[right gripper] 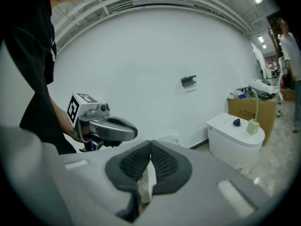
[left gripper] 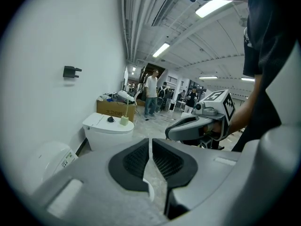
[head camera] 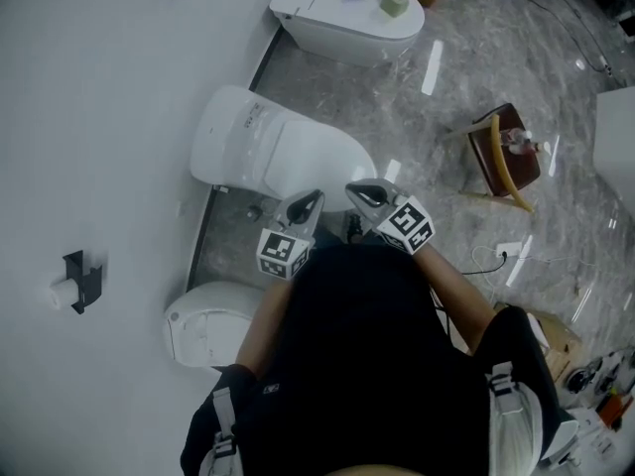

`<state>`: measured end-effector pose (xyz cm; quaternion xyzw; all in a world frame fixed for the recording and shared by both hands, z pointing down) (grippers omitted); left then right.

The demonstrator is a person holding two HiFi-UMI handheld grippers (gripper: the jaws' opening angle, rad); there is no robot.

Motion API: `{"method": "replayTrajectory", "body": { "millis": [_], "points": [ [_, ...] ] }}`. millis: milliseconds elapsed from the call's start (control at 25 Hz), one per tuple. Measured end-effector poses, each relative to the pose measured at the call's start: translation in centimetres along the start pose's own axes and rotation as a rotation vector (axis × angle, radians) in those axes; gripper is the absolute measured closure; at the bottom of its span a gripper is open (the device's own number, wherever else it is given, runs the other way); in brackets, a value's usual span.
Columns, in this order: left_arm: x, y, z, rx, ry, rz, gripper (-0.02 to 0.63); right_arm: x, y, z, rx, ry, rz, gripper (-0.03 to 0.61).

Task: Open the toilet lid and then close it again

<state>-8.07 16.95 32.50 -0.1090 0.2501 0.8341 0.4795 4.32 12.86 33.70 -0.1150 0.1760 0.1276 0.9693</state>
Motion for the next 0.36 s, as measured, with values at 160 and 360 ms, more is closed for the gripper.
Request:
{"method": "replayTrajectory", "body": {
  "millis": [160,360],
  "points": [
    [0.48,-0.05,0.03,0.006,-0.002,-0.01,0.581,-0.14,0.24,-0.12,0.001,-0.009,-0.004,0.575],
    [0.84,0.18,0.09,0.014,0.001,-0.015,0.581,-0.34,0.21,-0.49,-0.011,-0.009,0.001,0.575]
  ]
}}
Point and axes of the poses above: the fingertips, and each gripper's own axes: x backward along the fingers, y to its left, z out of its underside, the point moved 5 cm from there along x, backward along the fingers, and after that the axes turned 7 degrees about x, right-handed, at the moved point
